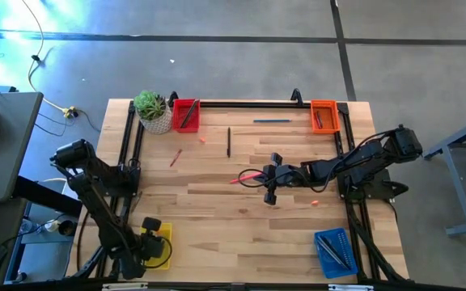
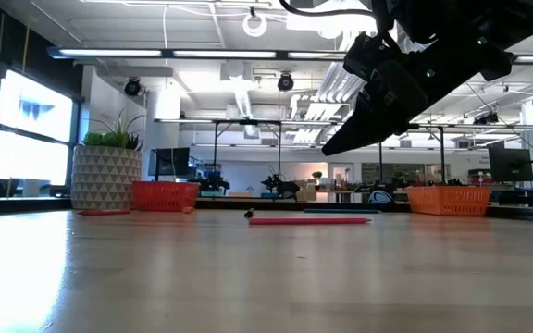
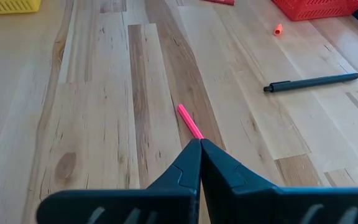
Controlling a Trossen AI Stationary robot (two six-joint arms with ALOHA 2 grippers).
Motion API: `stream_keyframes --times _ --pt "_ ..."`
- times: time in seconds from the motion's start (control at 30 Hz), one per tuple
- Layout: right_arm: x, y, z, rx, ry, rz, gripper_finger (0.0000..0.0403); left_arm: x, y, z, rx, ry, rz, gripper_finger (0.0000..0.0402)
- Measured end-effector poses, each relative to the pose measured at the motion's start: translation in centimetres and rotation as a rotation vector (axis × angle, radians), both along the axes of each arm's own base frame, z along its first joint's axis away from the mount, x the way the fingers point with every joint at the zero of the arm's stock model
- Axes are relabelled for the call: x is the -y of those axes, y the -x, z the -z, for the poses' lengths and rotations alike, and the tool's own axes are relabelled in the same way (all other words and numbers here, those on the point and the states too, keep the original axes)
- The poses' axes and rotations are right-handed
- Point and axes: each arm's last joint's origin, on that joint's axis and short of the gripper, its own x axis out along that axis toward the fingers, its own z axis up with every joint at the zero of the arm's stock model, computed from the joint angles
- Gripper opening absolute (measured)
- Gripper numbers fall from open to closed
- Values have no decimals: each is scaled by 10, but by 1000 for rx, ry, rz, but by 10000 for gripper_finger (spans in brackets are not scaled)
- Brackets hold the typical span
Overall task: Sort crayons/erasers/pens/pencils in bins
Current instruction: Put the orange pencil eraser cap into the yellow bin, then put the red crayon into the orange bin
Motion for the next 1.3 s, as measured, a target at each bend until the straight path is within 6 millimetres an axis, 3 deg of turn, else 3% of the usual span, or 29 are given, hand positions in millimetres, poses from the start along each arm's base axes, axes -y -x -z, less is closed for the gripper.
stream_keyframes --times 0.33,0.67,0.87,1.1,1.2,1.3 --pt "0 0 0 1 -4 3 0 7 -6 -16 -3 10 48 114" --pt "0 0 0 1 -6 4 0 13 -10 -45 -28 -37 63 125" --pt "0 0 0 1 -6 5 0 8 -8 -65 14 -79 70 100" --pt "0 0 0 1 -7 4 0 -9 2 -91 99 -108 30 34" --pt "0 0 0 1 -6 5 0 -18 7 -97 128 -150 -3 7" --pt "0 0 0 1 -6 5 0 -28 11 -96 184 -174 -17 5"
